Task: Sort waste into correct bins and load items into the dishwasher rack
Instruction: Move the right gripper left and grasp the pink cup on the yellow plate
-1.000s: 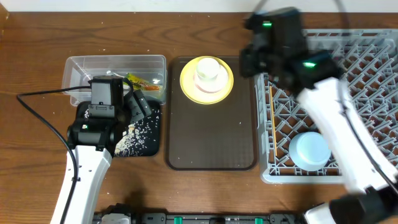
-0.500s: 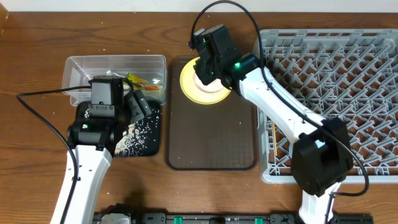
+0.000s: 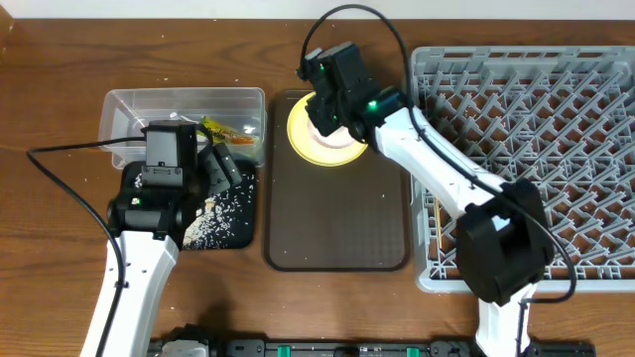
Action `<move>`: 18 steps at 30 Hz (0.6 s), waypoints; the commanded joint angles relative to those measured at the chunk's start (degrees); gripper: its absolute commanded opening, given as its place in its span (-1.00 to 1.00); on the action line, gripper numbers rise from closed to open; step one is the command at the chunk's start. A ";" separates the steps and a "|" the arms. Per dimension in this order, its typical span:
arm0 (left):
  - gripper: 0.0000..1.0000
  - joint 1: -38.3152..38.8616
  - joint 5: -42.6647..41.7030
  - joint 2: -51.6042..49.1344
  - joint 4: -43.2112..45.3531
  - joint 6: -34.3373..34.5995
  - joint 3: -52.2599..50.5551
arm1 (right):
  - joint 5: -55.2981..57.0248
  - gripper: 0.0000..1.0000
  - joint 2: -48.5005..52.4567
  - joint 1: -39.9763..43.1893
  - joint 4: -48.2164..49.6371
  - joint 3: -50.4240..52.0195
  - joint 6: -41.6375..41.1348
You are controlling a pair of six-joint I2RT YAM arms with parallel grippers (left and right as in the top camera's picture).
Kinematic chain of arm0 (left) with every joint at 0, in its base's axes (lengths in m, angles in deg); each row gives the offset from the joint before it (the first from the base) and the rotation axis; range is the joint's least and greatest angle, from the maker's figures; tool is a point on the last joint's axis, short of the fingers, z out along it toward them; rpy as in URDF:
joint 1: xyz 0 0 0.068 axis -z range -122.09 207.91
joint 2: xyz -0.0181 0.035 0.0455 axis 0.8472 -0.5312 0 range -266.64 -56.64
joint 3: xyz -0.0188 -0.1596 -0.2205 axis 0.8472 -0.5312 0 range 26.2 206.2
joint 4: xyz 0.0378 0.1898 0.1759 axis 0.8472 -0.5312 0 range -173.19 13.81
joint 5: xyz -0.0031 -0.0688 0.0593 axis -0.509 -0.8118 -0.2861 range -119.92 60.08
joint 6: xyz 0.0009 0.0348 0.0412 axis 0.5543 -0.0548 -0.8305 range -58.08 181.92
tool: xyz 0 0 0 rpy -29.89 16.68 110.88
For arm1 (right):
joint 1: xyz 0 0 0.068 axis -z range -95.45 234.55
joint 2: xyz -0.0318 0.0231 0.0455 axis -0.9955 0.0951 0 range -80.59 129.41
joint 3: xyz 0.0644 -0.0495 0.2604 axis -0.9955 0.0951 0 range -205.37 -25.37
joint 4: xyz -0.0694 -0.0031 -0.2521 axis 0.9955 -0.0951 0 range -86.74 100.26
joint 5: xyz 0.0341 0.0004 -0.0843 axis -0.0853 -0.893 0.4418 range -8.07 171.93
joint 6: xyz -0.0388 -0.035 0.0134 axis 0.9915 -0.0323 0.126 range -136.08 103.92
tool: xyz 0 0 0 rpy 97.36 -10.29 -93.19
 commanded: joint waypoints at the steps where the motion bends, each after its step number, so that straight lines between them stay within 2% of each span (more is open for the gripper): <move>1: 0.81 -0.26 0.11 -0.22 -0.09 -0.79 -0.39 | -0.57 -0.38 2.01 -1.31 -0.26 -0.79 0.26; 7: 0.81 -0.26 0.13 -0.22 -0.09 -0.79 -0.39 | -0.57 -0.44 3.58 -1.51 -1.11 -0.79 0.26; 10: 0.81 -0.26 0.11 -0.22 -0.09 -0.79 -0.39 | -0.28 -0.63 3.58 -1.51 -1.95 -0.79 0.26; 18: 0.81 -0.26 0.13 -0.22 -0.09 -0.79 -0.39 | 0.35 -0.83 3.58 -1.51 -5.66 -0.79 0.28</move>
